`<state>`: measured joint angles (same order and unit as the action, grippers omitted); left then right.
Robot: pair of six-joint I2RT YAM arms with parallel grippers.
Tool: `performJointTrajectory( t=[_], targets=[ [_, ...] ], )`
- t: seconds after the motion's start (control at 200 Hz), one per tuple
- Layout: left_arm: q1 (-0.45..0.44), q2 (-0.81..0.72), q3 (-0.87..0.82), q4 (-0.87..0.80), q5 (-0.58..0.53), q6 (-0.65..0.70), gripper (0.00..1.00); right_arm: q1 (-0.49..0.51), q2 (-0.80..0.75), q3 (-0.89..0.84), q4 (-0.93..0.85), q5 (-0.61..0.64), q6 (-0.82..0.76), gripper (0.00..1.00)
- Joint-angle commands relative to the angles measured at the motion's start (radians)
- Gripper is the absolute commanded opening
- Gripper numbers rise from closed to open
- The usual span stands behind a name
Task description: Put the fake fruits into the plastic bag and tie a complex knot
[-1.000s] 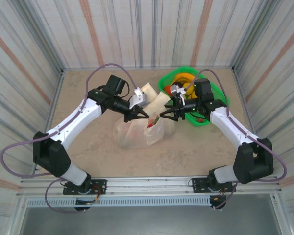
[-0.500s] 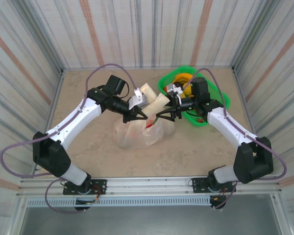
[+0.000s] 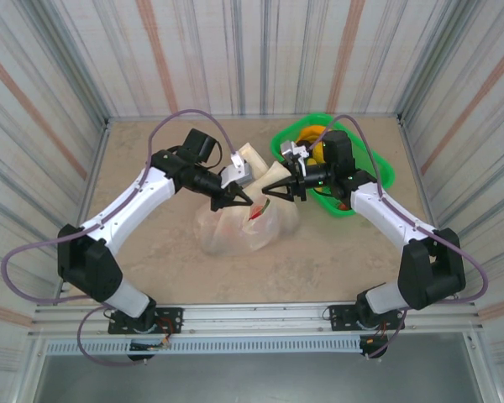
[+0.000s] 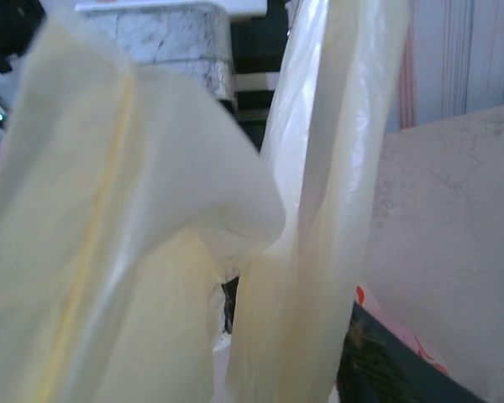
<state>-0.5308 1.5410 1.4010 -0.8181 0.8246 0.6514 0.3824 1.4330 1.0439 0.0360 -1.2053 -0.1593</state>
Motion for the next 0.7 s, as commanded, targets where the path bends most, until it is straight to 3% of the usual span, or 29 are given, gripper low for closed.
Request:
performJointTrajectory(
  t=[0.0,0.155,0.321,0.696],
  targets=[
    [-0.004,0.014,0.026,-0.032,-0.007,0.013,0.0,0.008,0.006,0.026,0.01,-0.013,0.019,0.39],
    [0.003,0.012,0.029,-0.032,-0.01,0.004,0.01,0.007,0.001,0.027,0.003,-0.013,0.019,0.15],
    [0.032,-0.01,0.015,-0.011,0.011,-0.023,0.03,0.008,-0.005,0.027,-0.008,-0.006,0.009,0.0],
    [0.081,-0.084,-0.037,0.045,0.022,-0.052,0.07,0.019,-0.031,0.007,0.042,0.063,0.013,0.0]
  ],
)
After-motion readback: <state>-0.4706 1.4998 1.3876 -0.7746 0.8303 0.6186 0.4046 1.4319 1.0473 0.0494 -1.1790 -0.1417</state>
